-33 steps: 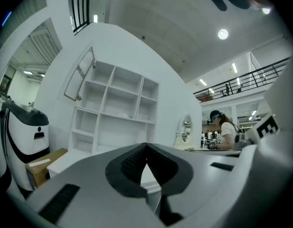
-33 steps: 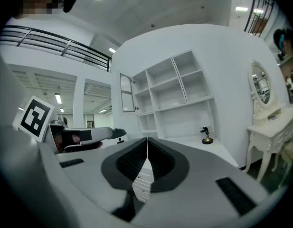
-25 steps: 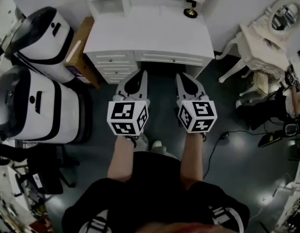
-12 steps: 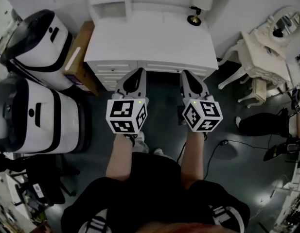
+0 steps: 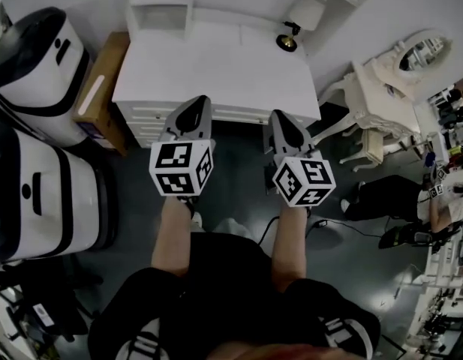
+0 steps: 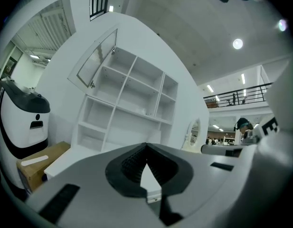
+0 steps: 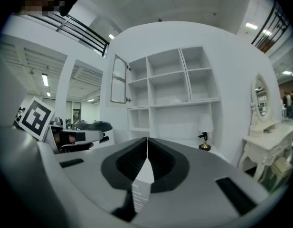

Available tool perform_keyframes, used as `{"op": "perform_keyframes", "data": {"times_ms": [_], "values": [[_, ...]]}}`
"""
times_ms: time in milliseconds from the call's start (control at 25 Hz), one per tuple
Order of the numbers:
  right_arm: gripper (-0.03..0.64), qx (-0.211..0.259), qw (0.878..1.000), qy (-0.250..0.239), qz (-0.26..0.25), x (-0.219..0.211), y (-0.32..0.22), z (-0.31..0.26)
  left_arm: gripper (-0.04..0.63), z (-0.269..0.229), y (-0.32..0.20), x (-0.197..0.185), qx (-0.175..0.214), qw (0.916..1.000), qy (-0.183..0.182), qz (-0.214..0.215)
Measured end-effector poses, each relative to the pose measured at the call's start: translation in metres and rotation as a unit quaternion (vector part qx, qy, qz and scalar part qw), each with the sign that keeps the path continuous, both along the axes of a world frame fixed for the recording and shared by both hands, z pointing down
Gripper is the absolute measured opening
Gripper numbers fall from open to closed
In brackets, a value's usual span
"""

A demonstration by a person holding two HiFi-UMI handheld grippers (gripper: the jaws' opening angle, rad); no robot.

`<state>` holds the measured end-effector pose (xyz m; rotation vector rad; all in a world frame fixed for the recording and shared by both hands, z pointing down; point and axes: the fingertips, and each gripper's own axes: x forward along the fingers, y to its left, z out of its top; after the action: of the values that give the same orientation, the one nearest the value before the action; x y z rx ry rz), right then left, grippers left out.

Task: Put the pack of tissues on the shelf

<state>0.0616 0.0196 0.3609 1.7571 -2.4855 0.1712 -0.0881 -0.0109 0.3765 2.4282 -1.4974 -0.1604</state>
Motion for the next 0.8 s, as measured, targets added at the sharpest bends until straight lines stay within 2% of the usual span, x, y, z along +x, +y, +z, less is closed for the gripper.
{"op": "perform_keyframes", "data": {"times_ms": [200, 320, 520, 800], "values": [[0.023, 0.015, 1.0, -0.001, 0.008, -0.01, -0.018, -0.018, 0.011, -0.007, -0.009, -0.015, 0.009, 0.9999, 0.006, 0.002], [0.023, 0.015, 1.0, -0.005, -0.012, -0.036, -0.028, -0.021, 0.011, -0.007, -0.007, -0.021, 0.011, 0.9999, -0.001, 0.008], [0.023, 0.007, 0.998, 0.006, -0.06, -0.081, -0.04, -0.011, 0.011, 0.003, -0.014, -0.035, -0.002, 1.0, 0.007, 0.001], [0.022, -0.019, 0.999, 0.001, -0.042, -0.063, -0.061, 0.007, 0.011, 0.015, -0.033, -0.04, -0.016, 0.9998, 0.009, -0.006]]}}
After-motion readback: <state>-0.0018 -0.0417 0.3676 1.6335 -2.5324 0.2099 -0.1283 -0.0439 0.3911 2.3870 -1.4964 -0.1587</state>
